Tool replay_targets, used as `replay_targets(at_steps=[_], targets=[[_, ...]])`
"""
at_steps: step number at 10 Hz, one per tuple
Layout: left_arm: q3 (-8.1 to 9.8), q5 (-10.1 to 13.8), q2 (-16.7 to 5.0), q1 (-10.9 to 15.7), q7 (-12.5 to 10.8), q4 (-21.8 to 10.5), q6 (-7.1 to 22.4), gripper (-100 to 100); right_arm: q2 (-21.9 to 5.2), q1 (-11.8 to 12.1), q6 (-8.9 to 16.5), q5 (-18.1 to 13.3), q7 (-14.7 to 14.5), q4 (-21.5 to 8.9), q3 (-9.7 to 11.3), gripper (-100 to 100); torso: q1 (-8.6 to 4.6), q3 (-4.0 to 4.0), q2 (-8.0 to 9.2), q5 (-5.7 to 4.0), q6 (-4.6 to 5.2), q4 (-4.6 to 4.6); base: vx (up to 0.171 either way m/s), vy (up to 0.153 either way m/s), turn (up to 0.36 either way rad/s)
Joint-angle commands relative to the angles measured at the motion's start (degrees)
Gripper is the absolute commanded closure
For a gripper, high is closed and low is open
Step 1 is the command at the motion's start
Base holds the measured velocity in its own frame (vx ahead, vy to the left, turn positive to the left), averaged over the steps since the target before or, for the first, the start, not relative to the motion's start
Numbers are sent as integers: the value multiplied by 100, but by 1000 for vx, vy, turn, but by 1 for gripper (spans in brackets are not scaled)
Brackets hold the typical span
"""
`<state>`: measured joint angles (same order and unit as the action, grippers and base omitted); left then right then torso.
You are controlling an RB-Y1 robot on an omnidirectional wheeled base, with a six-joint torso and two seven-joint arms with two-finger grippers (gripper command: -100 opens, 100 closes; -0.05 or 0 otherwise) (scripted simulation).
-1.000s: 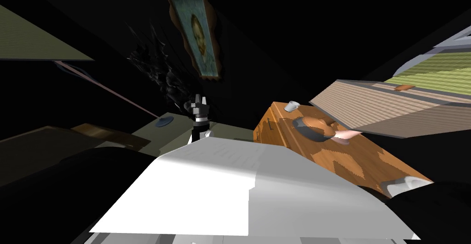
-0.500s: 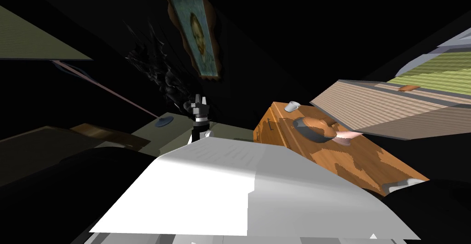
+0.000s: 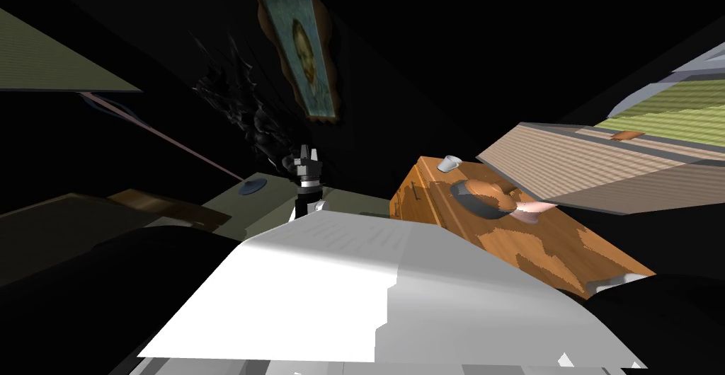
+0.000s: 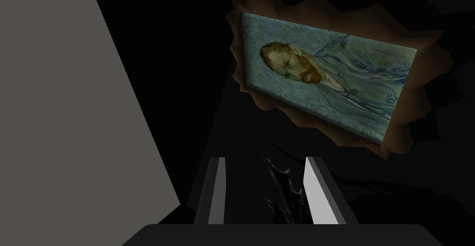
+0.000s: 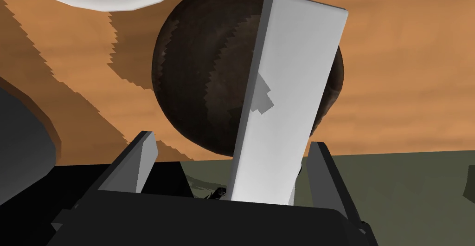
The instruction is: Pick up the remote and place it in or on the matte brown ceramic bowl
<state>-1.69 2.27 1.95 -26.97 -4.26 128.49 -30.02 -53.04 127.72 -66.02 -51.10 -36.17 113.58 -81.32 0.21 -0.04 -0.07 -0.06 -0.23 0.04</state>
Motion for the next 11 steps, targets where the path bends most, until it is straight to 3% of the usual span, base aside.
replay_targets(at_steps=[1,5,6,7,11], targets=[[0,0,0,0,0,0,0,0,127,85,-233,147,-42,-39,-217,-100,0,0,0,0,0,0,-14,-32,5],[0,0,0,0,0,0,0,0,366,262,-646,434,-89,-91,-662,-100,0,1,1,-1,0,0,-13,-24,3],[0,0,0,0,0,0,0,0,333,243,-542,383,-44,-35,-599,-100,1,1,1,-1,0,1,-4,-11,1],[0,0,0,0,0,0,0,0,342,247,-565,391,-48,-33,-612,0,2,0,-1,-2,0,0,0,0,0],[0,0,0,0,0,0,0,0,341,247,-563,391,-47,-33,-610,0,6,-2,-4,0,0,-1,0,0,0]])
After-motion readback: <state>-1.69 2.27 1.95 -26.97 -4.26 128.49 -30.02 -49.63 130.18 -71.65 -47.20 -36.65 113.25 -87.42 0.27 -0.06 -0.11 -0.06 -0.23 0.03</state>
